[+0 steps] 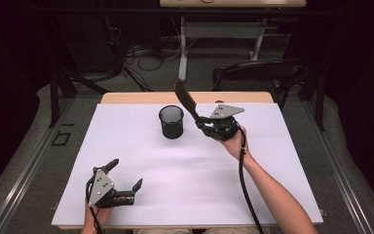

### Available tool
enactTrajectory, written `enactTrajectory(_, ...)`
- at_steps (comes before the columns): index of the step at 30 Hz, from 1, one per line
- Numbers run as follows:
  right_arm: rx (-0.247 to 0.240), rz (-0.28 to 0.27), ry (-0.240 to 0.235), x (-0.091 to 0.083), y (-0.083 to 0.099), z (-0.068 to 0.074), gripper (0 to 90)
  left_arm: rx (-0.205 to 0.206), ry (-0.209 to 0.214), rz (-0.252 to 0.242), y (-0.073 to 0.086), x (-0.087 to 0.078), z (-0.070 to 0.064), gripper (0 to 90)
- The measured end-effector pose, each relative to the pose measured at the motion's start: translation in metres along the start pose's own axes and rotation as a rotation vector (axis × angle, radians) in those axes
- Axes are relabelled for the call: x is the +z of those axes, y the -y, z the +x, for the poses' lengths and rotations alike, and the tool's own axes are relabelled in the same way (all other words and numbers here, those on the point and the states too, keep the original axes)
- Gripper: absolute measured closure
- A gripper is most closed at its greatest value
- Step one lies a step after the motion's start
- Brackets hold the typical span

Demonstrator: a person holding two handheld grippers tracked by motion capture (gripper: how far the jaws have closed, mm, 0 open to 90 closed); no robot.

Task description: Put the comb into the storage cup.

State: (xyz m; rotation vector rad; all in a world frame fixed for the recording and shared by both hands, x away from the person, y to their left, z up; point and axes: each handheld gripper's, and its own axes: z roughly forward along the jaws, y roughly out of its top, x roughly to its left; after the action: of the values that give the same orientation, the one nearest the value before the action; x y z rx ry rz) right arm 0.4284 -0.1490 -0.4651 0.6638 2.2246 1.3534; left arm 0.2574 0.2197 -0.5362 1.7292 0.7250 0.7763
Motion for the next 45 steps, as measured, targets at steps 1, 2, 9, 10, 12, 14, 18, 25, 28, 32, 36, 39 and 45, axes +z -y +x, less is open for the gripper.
enactTrajectory(1, 0.002, -0.002, 0.005, 0.001, -0.001, -0.001, 73.0, 0.0, 0.0, 0.001, 0.0, 0.0, 0.0, 0.3)
enactTrajectory(2, 0.013, -0.008, 0.008, 0.002, -0.002, -0.002, 73.0, -0.001, -0.001, 0.0, 0.0, 0.0, 0.0, 0.3)
enactTrajectory(9, 0.034, -0.022, 0.016, 0.004, -0.007, -0.005, 73.1, 0.002, 0.0, 0.006, 0.0, 0.0, 0.0, 0.3)
enactTrajectory(10, 0.035, -0.019, 0.016, 0.005, -0.008, -0.006, 73.1, 0.001, 0.0, 0.004, 0.0, 0.0, 0.0, 0.3)
enactTrajectory(12, 0.037, -0.026, 0.018, 0.006, -0.009, -0.006, 73.0, -0.001, -0.001, 0.004, 0.0, 0.0, 0.0, 0.3)
enactTrajectory(14, 0.036, -0.025, 0.021, 0.007, -0.011, -0.006, 73.1, -0.002, -0.002, 0.005, 0.0, 0.0, 0.0, 0.3)
enactTrajectory(18, 0.041, -0.029, 0.025, 0.01, -0.014, -0.007, 73.0, 0.001, -0.002, 0.003, 0.0, 0.0, 0.0, 0.3)
enactTrajectory(25, 0.048, -0.037, 0.028, 0.015, -0.018, -0.009, 73.0, 0.0, -0.003, 0.001, 0.0, 0.0, 0.0, 0.3)
enactTrajectory(28, 0.05, -0.041, 0.03, 0.017, -0.019, -0.009, 73.0, 0.0, -0.004, 0.002, 0.0, 0.0, 0.0, 0.3)
enactTrajectory(32, 0.051, -0.047, 0.032, 0.019, -0.021, -0.009, 73.0, 0.0, -0.005, 0.003, 0.0, 0.0, 0.0, 0.3)
enactTrajectory(36, 0.058, -0.053, 0.036, 0.02, -0.022, -0.009, 73.0, 0.001, -0.006, 0.001, 0.0, -0.001, 0.0, 0.3)
enactTrajectory(39, 0.058, -0.059, 0.037, 0.021, -0.023, -0.01, 73.0, 0.001, -0.005, 0.002, 0.0, 0.0, 0.0, 0.3)
enactTrajectory(45, 0.068, -0.066, 0.039, 0.023, -0.025, -0.01, 73.0, 0.001, -0.005, 0.002, 0.0, 0.0, 0.0, 0.3)
